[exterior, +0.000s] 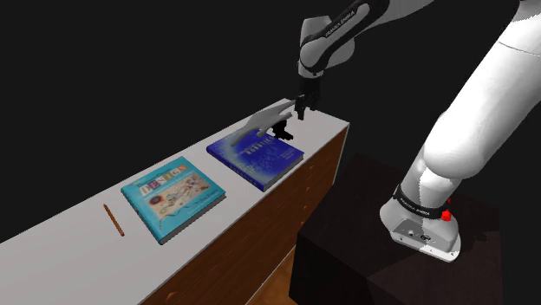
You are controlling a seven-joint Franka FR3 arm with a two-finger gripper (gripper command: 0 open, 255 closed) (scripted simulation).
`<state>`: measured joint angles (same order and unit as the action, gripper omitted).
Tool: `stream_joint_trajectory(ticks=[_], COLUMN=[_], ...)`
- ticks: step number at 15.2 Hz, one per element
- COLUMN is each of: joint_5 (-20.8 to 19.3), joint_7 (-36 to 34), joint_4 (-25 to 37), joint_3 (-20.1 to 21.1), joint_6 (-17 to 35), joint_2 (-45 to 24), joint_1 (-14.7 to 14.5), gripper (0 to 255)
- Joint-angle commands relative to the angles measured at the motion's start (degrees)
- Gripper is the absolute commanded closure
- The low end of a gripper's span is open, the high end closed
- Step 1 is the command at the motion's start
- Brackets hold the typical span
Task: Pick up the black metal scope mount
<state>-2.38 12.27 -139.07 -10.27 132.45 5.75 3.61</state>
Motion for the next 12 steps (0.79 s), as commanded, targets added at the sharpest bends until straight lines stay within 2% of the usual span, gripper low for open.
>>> stream_joint_trajectory(ticks=[1,7,12], joint_5=[1.8,8.8,14.2], joint_7=[1.6,7.3,11.4], joint_4=[1.9,9.9,18.7], joint_3=[-0.6,-0.6,1.4], joint_6=[3.1,9.8,13.0], joint_2=[-4.5,-18.3,-29.7], joint_1=[0.1,1.6,4.5], gripper=[0,0,0])
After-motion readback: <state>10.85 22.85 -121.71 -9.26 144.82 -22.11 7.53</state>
